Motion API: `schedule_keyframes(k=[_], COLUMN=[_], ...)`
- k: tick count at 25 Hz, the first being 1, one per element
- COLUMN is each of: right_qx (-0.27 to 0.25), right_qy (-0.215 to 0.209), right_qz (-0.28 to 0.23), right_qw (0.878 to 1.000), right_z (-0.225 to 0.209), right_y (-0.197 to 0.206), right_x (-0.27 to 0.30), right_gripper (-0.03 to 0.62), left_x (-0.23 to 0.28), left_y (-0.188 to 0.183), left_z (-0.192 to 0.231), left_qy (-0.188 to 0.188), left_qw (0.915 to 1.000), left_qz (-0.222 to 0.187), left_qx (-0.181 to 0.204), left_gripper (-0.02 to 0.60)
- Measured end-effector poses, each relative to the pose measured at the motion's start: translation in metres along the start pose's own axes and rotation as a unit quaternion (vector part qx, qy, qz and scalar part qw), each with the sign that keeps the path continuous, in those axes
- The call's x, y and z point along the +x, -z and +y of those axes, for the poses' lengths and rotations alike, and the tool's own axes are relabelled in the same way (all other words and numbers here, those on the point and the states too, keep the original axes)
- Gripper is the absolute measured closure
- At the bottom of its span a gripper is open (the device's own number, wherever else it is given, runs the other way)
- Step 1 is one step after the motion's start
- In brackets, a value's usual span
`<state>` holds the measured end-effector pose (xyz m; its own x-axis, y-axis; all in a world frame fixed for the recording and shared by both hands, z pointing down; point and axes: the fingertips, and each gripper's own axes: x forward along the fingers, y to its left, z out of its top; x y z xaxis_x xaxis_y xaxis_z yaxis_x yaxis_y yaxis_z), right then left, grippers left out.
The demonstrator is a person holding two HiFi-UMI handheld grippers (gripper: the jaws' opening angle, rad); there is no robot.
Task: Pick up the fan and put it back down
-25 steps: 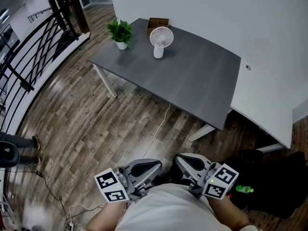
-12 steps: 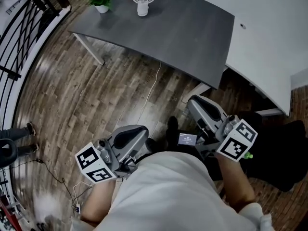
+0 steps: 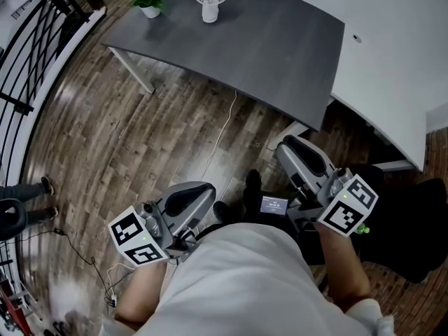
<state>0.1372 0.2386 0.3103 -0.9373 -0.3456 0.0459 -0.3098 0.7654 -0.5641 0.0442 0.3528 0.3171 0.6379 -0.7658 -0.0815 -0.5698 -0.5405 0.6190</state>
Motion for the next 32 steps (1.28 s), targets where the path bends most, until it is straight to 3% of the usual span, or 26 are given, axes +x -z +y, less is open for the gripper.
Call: schedule_keyframes(k=[12,24,32], right_qx=[-0.036,-0.07,-0.113], right_qy=[0.008,-0.034,-0.067], right_qz=[0.009,0.025,0.061], right_qw=[0.999,0.997,0.989], right_z=[-0.045,-0.124,-0.14], right_y=[-0.015,-0.076,-0.081], right_x=[-0.002,0.052,0.076], right_gripper=[0.504,0.491,0.439], left_x=[0.032,0.107,0.119], left_y=[0.001,-0.039,-0.059], left_z=[0.026,0.071,0.091], left_qy=[-0.028,-0.085,-0.117], left_qw=[0.9996,0.9957,0.9908], left_qz=[0.001,-0.037,-0.068], left_qx=[-0.01,-0.009,0.002], left_gripper=[0.568,0.568,0.568])
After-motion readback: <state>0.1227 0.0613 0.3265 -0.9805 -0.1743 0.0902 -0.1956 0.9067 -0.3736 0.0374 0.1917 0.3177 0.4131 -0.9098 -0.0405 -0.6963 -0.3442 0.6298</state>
